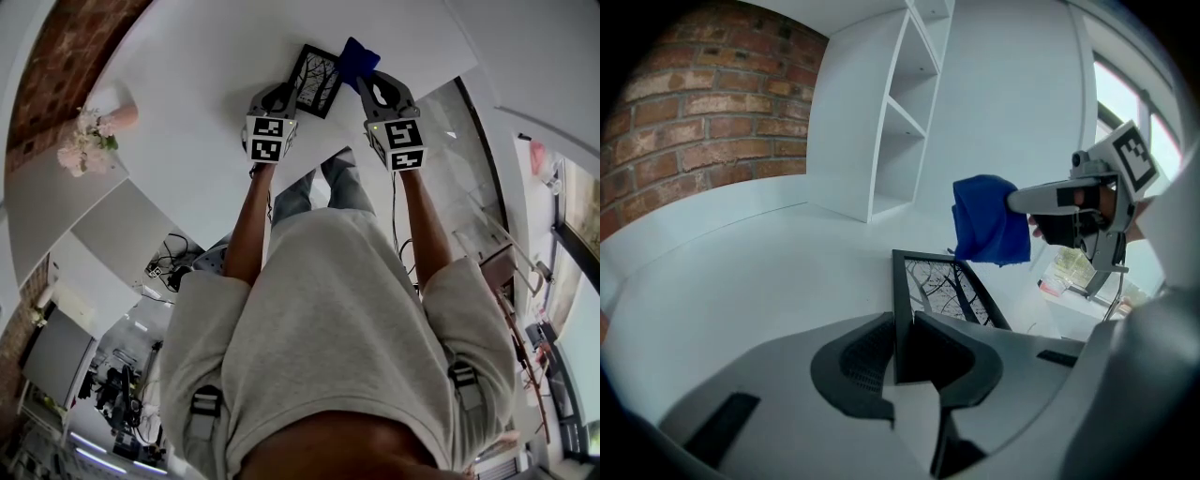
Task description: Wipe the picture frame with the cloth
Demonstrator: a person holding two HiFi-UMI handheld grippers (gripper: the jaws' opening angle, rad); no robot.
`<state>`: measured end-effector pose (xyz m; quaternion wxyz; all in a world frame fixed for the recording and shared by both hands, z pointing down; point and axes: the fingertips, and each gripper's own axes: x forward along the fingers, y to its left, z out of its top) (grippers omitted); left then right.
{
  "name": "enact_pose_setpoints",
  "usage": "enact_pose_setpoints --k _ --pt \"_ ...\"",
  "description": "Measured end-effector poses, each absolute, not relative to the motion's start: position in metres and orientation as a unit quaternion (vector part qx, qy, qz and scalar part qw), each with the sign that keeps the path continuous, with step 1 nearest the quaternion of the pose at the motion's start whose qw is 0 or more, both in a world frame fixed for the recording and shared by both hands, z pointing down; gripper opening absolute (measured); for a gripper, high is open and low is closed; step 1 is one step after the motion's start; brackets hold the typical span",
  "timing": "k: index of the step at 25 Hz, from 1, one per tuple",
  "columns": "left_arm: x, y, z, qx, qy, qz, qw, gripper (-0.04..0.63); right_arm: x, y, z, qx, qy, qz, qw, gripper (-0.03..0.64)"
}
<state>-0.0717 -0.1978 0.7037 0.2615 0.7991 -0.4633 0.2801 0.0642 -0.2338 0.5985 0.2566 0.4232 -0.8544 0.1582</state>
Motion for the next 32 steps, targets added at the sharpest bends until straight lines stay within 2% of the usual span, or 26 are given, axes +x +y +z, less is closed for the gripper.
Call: enact_pose_setpoints --k 11,17,32 --pt "-0.072 -0.196 0.709 0.798 -0.462 0.286 0.262 0.080 -0.027 -0.256 0.577 0.375 -0.890 0.151 0.212 0.058" --pt "-0.071 -0.197 0.706 0.799 -0.463 0.282 0.260 0.080 -0.056 -0.256 0.594 0.350 -0.895 0.161 0.225 0.058" --pt "-0.072 -0.196 0.706 0.799 -0.463 0.282 0.259 0.080 -0.021 -0.236 0.645 0.354 -0.872 0.189 0.280 0.058"
